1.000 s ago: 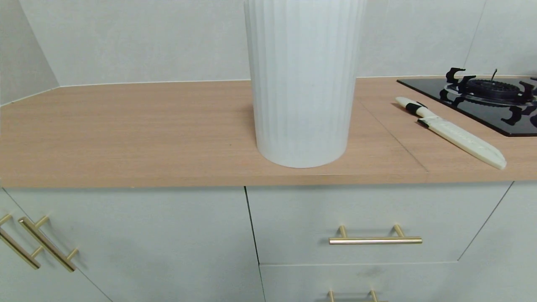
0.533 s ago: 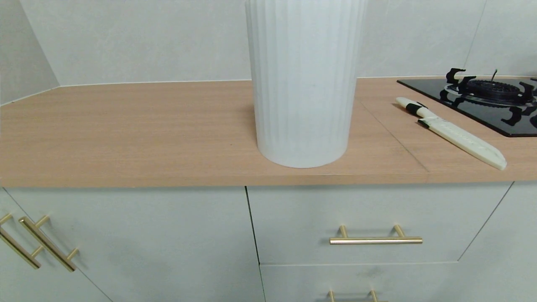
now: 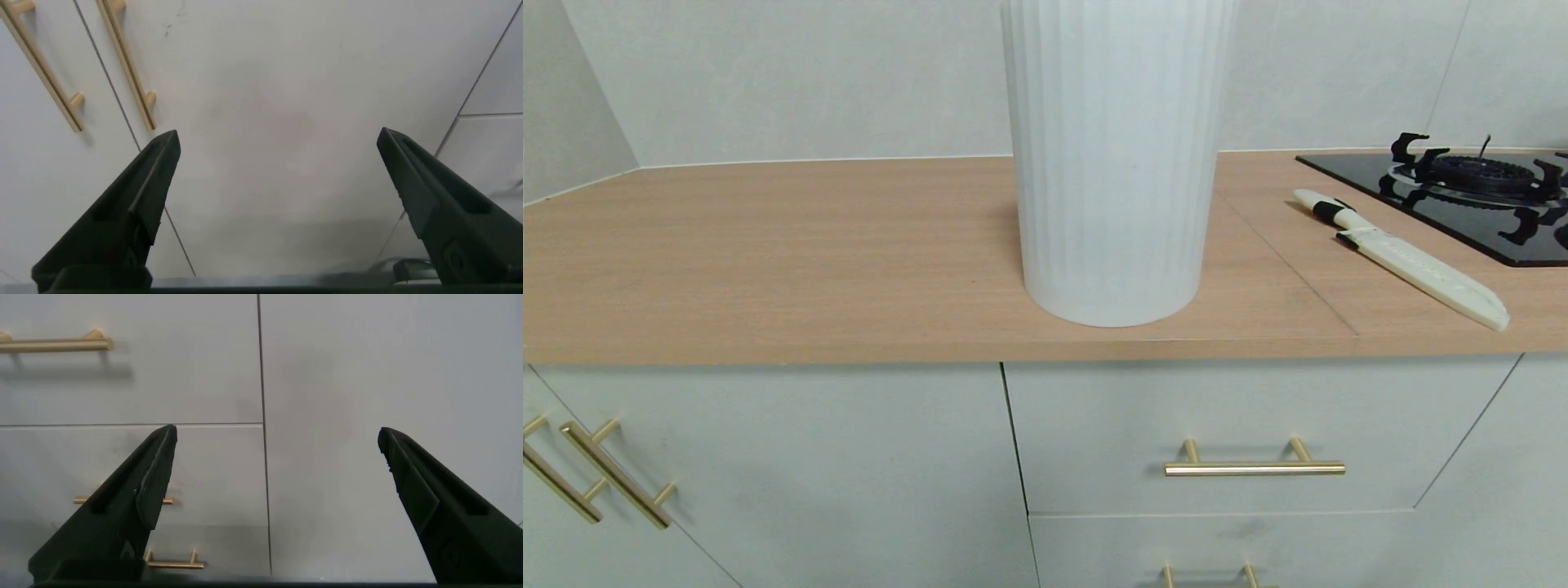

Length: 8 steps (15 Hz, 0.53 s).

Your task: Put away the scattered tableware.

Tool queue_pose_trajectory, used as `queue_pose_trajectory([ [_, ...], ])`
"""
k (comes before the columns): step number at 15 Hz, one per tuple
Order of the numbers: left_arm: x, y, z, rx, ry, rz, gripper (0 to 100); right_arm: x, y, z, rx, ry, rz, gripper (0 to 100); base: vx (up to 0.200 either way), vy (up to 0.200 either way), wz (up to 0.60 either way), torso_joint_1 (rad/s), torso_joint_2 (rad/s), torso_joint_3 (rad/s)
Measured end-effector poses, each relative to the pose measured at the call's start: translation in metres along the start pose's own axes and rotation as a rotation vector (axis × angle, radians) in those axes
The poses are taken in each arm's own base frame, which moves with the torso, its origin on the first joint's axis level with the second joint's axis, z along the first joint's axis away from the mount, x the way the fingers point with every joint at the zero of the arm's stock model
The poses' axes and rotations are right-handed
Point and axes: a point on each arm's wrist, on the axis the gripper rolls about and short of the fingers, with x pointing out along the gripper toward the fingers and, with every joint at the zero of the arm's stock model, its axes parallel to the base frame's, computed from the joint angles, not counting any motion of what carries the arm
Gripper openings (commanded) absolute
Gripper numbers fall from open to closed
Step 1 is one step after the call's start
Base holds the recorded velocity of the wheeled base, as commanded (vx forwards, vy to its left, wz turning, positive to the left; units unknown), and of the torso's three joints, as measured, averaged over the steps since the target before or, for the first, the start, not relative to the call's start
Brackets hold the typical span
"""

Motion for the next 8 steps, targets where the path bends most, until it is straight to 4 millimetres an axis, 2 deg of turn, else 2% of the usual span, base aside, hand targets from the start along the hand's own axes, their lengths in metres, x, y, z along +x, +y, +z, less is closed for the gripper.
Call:
queue_pose_trajectory([
  [4,0.0001,0.0000,-0.0004,0.000,0.003,-0.001,100,0.0000,0.0000,0.0000,0.000,0.000,-0.001,100,0.000,0.000,0.00,0.088,-0.25,-0.258],
  [8,0.0000,0.0000,0.0000,0.000,0.000,-0.001,100,0.0000,0.0000,0.0000,0.000,0.000,0.000,100,0.000,0.000,0.00,0.141,-0.53,-0.305],
])
